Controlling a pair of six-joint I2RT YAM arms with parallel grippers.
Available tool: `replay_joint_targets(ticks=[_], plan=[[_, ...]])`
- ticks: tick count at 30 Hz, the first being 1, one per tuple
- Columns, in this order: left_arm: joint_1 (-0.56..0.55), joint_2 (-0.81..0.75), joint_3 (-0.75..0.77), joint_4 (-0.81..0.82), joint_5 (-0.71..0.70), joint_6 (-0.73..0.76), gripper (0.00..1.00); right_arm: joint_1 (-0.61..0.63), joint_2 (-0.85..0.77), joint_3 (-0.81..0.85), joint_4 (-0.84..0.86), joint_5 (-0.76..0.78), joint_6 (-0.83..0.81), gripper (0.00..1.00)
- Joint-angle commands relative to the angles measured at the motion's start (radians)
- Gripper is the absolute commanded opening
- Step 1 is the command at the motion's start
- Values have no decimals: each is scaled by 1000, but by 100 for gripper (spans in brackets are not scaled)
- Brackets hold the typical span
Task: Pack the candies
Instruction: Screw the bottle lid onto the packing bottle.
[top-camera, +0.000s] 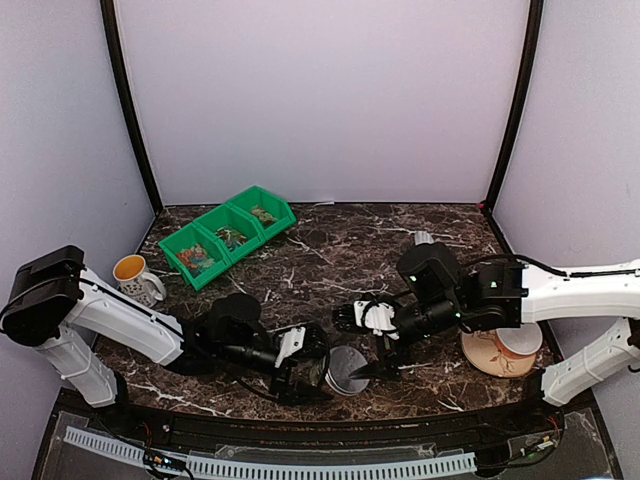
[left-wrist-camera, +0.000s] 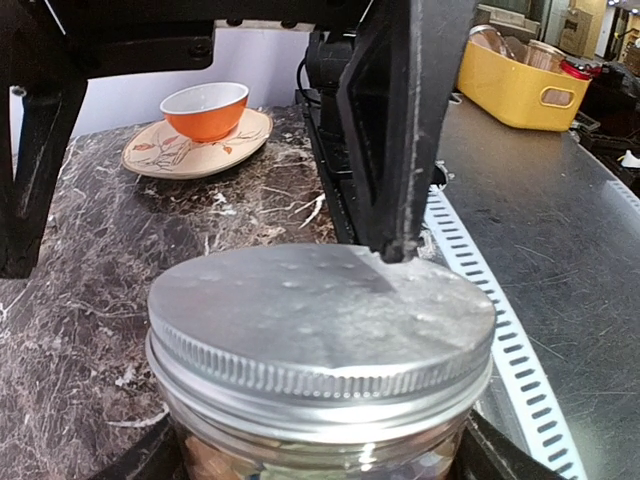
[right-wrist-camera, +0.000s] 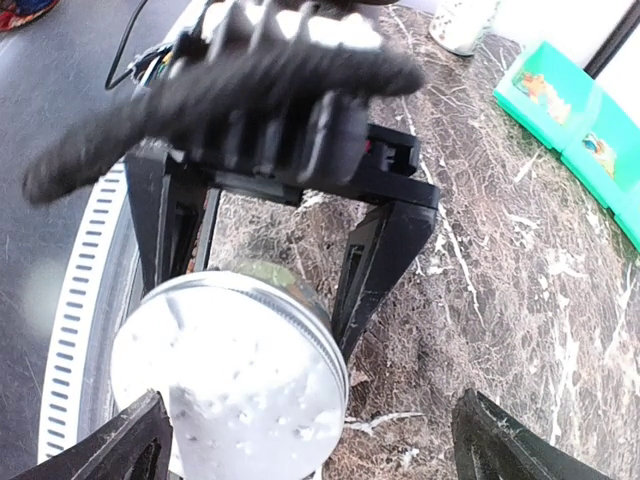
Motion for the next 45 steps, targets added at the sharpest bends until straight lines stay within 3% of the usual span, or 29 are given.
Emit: replay_joint_targets(ticks=[1, 6, 16, 39, 45], plan=[[14, -55, -16, 89, 109, -5, 67, -4, -28, -15, -36, -69, -86, 97], [47, -39, -14, 126, 241, -62, 66, 15, -97, -52, -15, -127, -160, 97], [63, -11, -1, 146, 309, -97, 66, 48, -64, -63, 71, -114, -197, 97], [63, 0, 8, 150, 310, -110, 64, 51, -7, -68, 196, -214, -128, 100], [63, -5, 6, 145, 292, -104, 64, 51, 3, -66, 202, -236, -109, 93]])
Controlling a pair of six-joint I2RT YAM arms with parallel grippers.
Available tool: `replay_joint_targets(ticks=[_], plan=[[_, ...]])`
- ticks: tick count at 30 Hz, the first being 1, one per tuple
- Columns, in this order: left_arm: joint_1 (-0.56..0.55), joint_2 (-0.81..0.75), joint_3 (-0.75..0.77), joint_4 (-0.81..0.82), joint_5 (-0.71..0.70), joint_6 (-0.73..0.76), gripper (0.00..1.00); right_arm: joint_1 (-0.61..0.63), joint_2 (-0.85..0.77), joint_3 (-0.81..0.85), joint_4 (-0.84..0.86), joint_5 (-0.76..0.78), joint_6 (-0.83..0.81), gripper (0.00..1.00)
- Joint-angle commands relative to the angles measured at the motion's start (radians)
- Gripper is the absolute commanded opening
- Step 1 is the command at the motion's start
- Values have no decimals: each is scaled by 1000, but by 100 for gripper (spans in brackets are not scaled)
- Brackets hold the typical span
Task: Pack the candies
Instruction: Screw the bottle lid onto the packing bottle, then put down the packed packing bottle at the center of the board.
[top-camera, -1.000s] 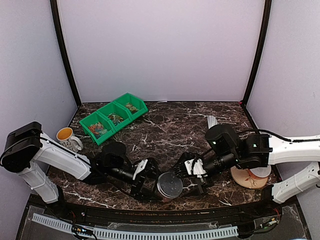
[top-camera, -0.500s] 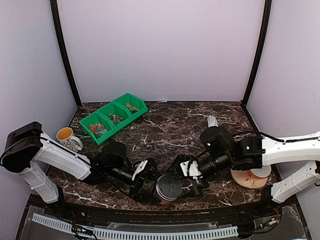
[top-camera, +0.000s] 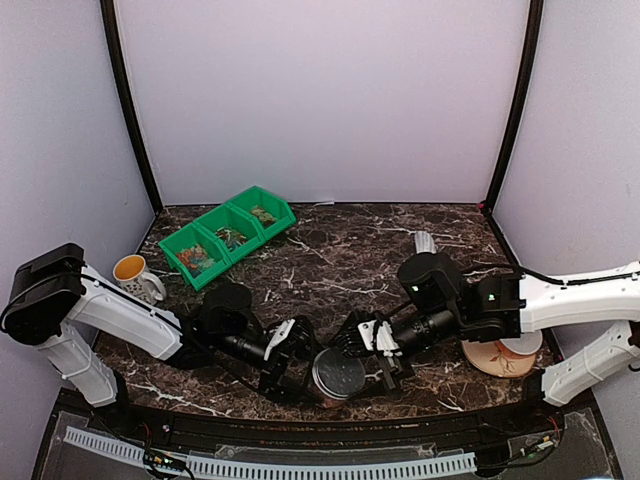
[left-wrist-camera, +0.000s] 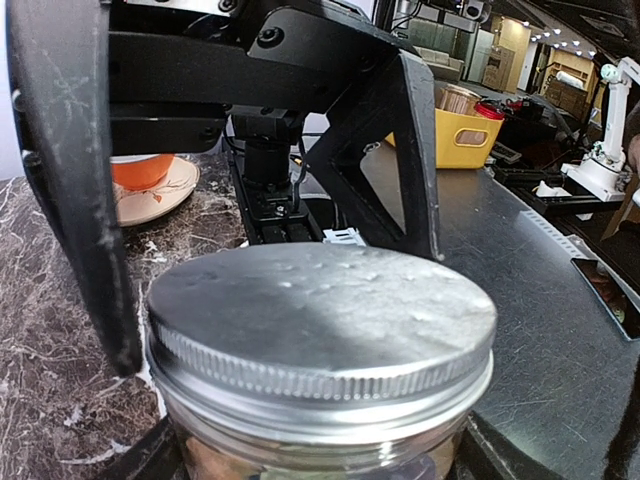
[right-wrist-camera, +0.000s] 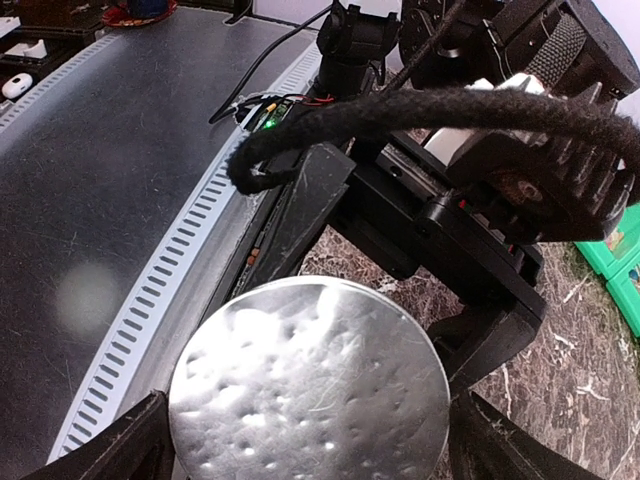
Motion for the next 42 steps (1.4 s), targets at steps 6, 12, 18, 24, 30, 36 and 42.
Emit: replay_joint_targets(ticks=[6, 12, 18, 24, 30, 36, 42], plan=[[1, -24, 1, 64, -73, -8, 63, 8, 8, -15, 92, 14, 78, 85], [1, -40, -22, 101, -201, -19, 63, 9, 13, -26, 154, 77, 162, 71], [0, -64, -46, 124, -339, -22, 63, 15, 50, -1, 171, 138, 284, 68], [-7, -88, -59, 109, -463, -6, 63, 28, 69, 1, 198, 190, 392, 65], [-15, -82, -59, 114, -471, -4, 68, 34, 69, 14, 171, 219, 402, 62], [-13, -102, -84, 146, -453, -1, 80, 32, 43, 13, 129, 234, 367, 61], [-13, -95, -84, 149, -465, -1, 89, 27, 29, 15, 95, 247, 352, 59]])
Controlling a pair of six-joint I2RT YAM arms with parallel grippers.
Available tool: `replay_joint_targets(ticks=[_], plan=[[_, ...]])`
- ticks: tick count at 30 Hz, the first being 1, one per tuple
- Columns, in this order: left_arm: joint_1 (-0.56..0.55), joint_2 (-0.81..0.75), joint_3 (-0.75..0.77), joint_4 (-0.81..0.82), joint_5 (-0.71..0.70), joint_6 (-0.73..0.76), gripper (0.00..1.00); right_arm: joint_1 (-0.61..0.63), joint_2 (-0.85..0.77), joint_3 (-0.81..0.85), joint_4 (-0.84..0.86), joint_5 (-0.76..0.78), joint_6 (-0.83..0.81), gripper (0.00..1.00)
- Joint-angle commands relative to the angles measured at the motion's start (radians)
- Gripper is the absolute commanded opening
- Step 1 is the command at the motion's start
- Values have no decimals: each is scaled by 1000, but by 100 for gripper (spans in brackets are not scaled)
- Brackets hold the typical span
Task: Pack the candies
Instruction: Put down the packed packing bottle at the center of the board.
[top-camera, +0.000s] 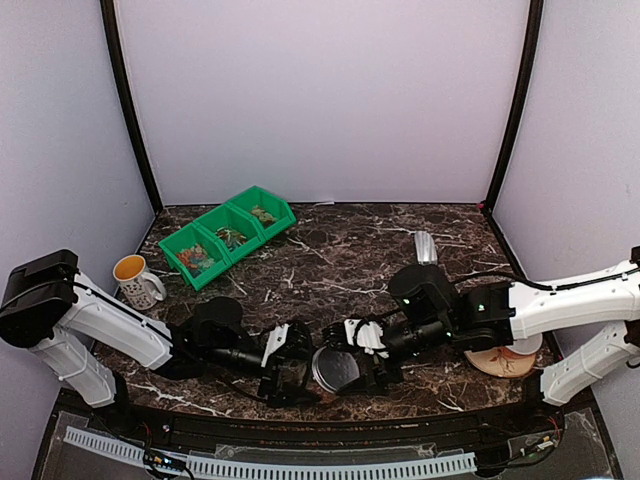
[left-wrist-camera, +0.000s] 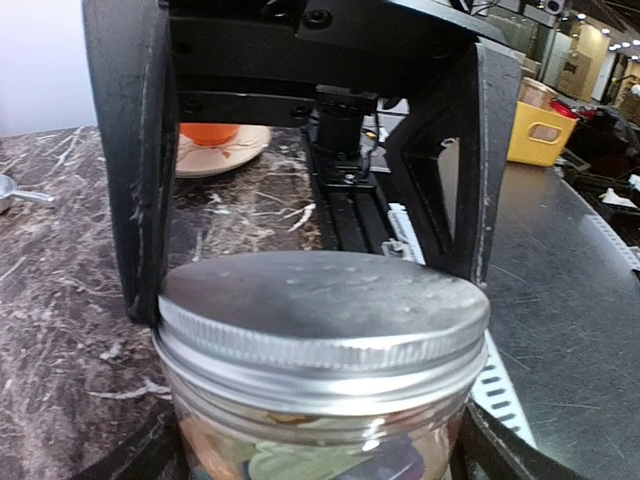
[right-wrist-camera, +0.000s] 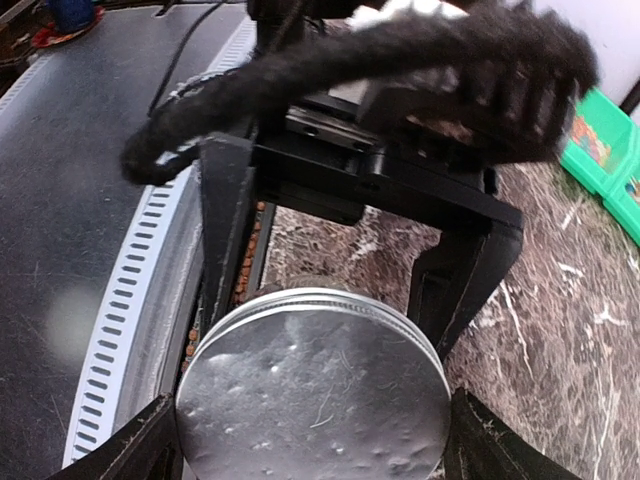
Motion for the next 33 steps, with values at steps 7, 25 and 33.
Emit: replay_joint_targets(ticks=[7, 25, 33], plan=[[18, -31, 16, 112, -256, 28, 93, -38, -26, 20, 17, 107, 151, 59], [25, -91, 0, 67, -577, 13, 99, -188, 98, 137, -136, 367, 238, 62], [67, -147, -20, 23, -753, -54, 99, -277, 270, 330, -241, 408, 274, 62]])
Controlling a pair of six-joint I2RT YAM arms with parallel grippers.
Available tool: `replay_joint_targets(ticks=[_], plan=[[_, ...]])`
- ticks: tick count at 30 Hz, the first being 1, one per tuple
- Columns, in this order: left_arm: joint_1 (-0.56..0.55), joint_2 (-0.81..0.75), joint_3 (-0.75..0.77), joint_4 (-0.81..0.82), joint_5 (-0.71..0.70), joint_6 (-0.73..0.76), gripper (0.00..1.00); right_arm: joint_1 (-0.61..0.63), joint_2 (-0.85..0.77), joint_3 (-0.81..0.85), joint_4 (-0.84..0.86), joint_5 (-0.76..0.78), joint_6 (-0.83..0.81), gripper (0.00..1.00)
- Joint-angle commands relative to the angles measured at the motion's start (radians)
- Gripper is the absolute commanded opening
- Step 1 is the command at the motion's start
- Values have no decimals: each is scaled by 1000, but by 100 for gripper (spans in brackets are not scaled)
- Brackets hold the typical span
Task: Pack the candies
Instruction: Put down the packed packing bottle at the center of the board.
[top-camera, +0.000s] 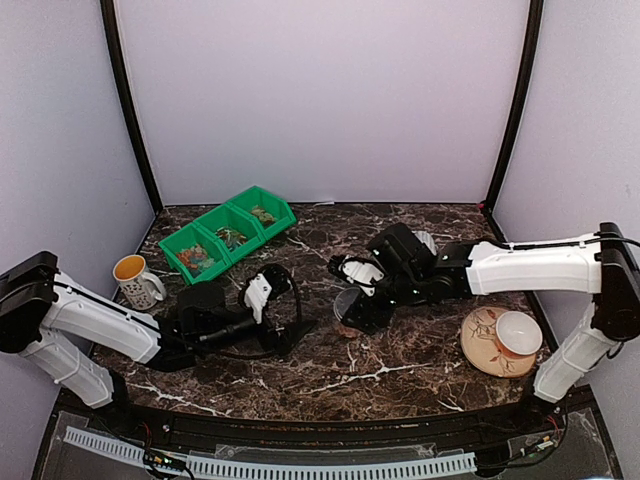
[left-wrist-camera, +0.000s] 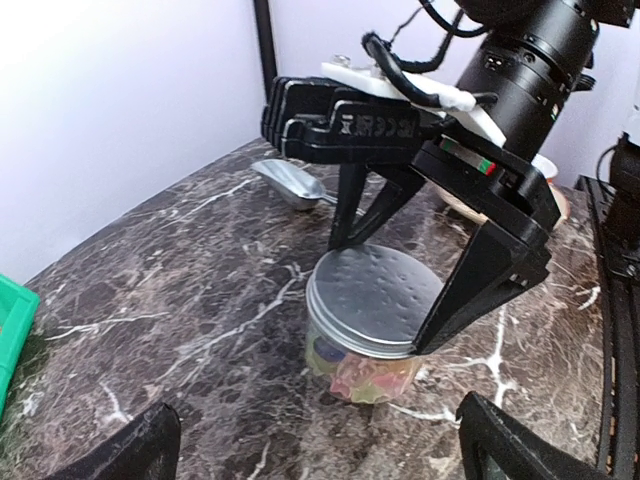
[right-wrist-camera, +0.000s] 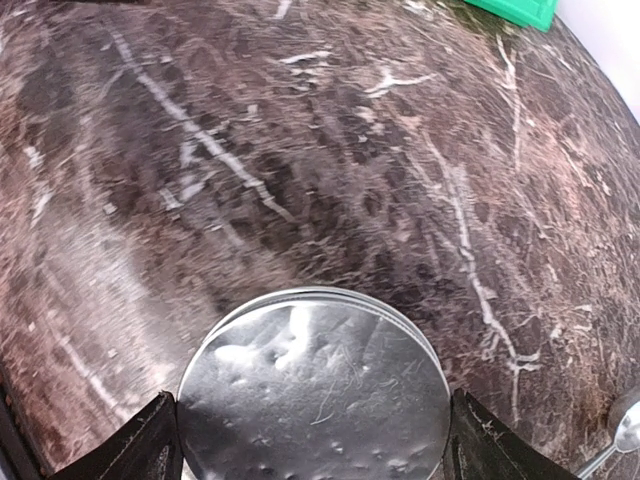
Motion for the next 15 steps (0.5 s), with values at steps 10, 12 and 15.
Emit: replay_joint_targets(ticks=[10, 12, 15], plan=[[55, -134, -60, -30, -219, -77, 99, -115, 290, 368, -112, 17, 30, 62], [61, -137, -60, -42, -238, -81, 99, -129, 327, 406, -115, 11, 33, 62], [70, -137, -58, -55, -253, -93, 99, -150, 384, 467, -129, 5, 35, 62]])
